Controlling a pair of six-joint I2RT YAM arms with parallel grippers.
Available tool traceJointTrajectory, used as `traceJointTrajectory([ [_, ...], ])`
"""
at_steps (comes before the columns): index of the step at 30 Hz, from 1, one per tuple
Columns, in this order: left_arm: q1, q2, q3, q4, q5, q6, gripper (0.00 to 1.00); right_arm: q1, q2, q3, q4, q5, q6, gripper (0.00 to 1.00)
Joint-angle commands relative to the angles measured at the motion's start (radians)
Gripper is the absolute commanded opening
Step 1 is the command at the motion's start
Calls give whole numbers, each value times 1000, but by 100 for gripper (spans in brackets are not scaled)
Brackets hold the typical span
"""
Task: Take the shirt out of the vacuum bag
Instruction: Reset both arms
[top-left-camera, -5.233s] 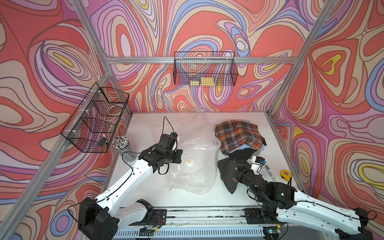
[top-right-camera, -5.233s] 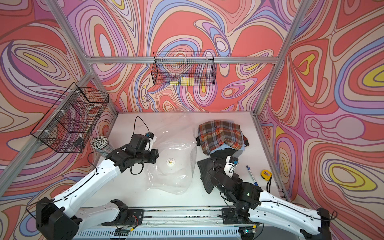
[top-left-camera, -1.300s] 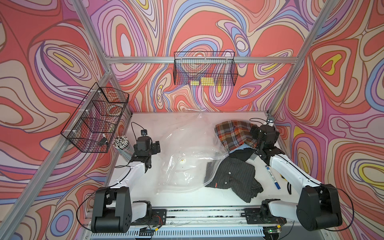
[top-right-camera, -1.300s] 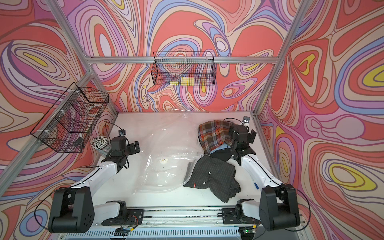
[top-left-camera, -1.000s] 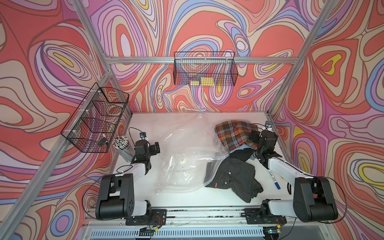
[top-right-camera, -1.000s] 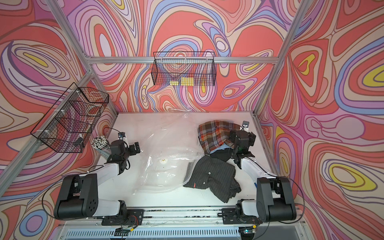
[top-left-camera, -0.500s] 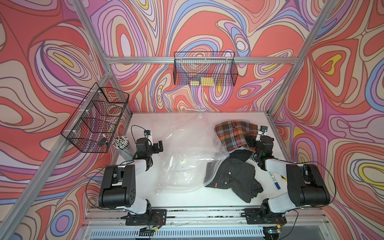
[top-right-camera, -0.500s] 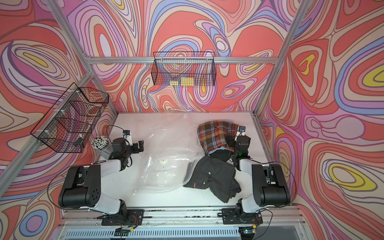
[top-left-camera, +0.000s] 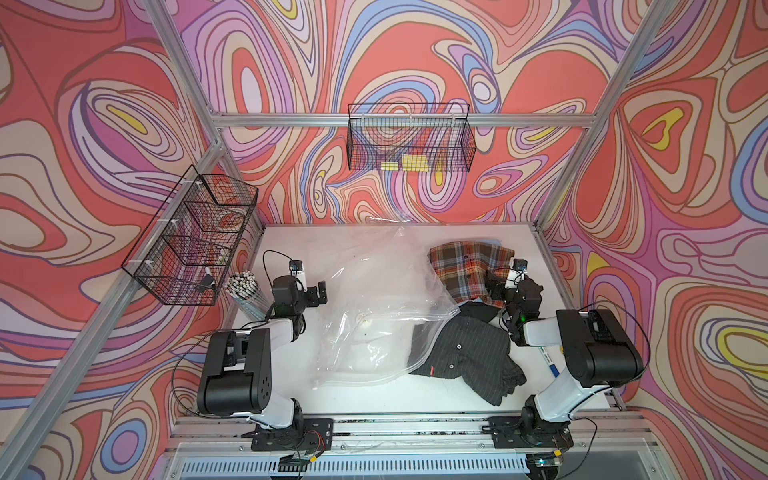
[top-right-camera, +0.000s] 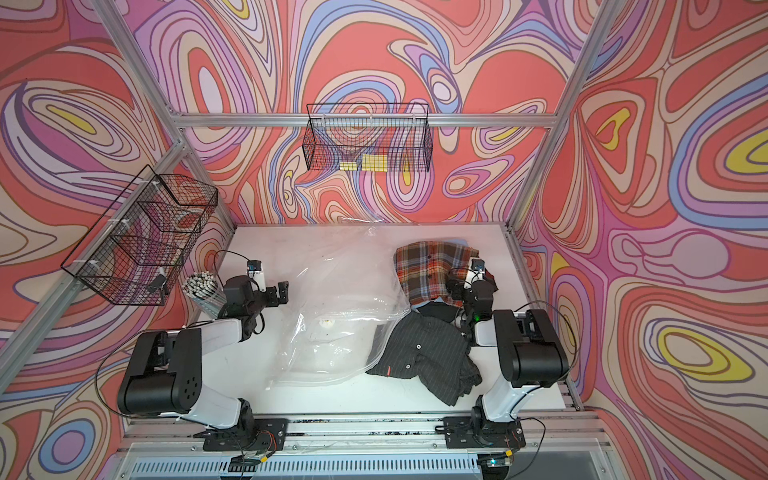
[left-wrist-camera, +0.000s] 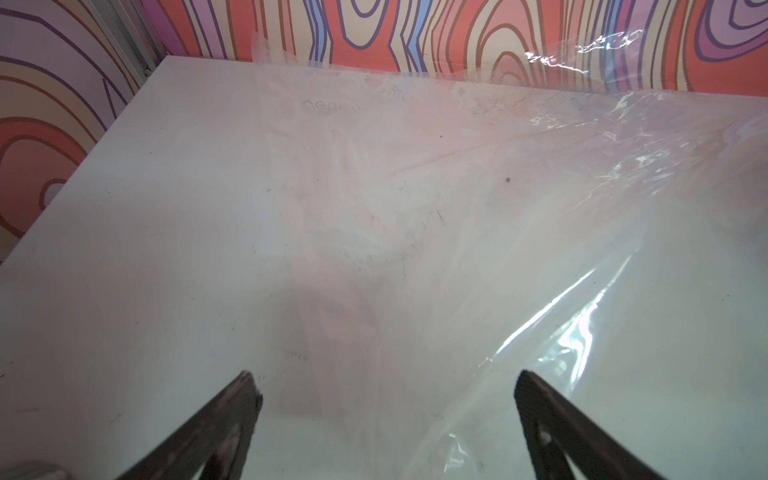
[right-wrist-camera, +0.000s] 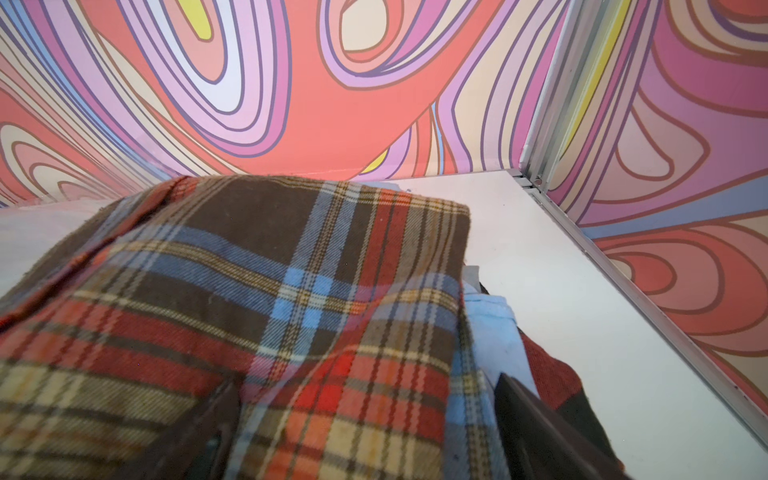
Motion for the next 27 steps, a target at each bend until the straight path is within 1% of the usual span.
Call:
traceJointTrajectory([
  [1, -5, 6, 7, 15, 10, 14, 99, 11, 21, 5, -33, -31, -15, 98],
  [5, -10, 10, 18, 0, 1, 15, 99, 10, 20, 4, -33, -31, -15, 98],
  [7, -25, 26, 56, -57, -42, 17, 99, 10, 20, 5, -33, -31, -14, 98],
  [9, -61, 72, 147, -183, -141, 28, 99, 10, 20, 4, -33, -31, -15, 98],
  [10, -82, 127, 226, -280, -204, 35, 99, 10, 21, 4, -32, -31, -14, 98],
  [11, -97, 200, 320, -387, -240, 45, 99, 10, 21, 5, -33, -30, -14, 98],
  [12, -107, 279, 422, -517, -250, 55, 99, 10, 21, 5, -33, -31, -14, 98],
  [13, -121, 385, 566, -677, -220, 81, 99, 10, 21, 5, -33, -30, -15, 98],
  [14, -152, 498, 720, -869, -139, 160, 99, 10, 21, 5, -34, -30, -14, 98],
  [15, -183, 569, 841, -1004, -79, 221, 99, 12, 19, 5, -36, -23, -19, 98],
  [16, -169, 600, 886, -1051, 28, 232, 99, 11, 21, 6, -36, -36, -11, 98],
  [17, -127, 618, 910, -1083, 178, 248, 99, 10, 18, 5, -36, -24, -15, 98],
  [18, -89, 636, 933, -1112, 272, 251, 99, 11, 20, 4, -36, -27, -10, 98],
  [19, -60, 640, 941, -1116, 346, 250, 99, 11, 21, 8, -35, -19, -16, 98],
  [20, -55, 621, 912, -1093, 376, 260, 99, 10, 17, 4, -39, -23, -12, 98],
  [21, -65, 580, 856, -1034, 319, 249, 99, 11, 21, 7, -36, -18, -14, 98],
  [23, -74, 486, 728, -902, 262, 233, 99, 11, 19, 7, -40, -21, -14, 98],
  [26, -74, 332, 532, -664, 158, 177, 99, 9, 21, 5, -33, -19, -14, 98],
  [27, -74, 271, 451, -565, 89, 147, 99, 11, 20, 6, -36, -18, -13, 98],
])
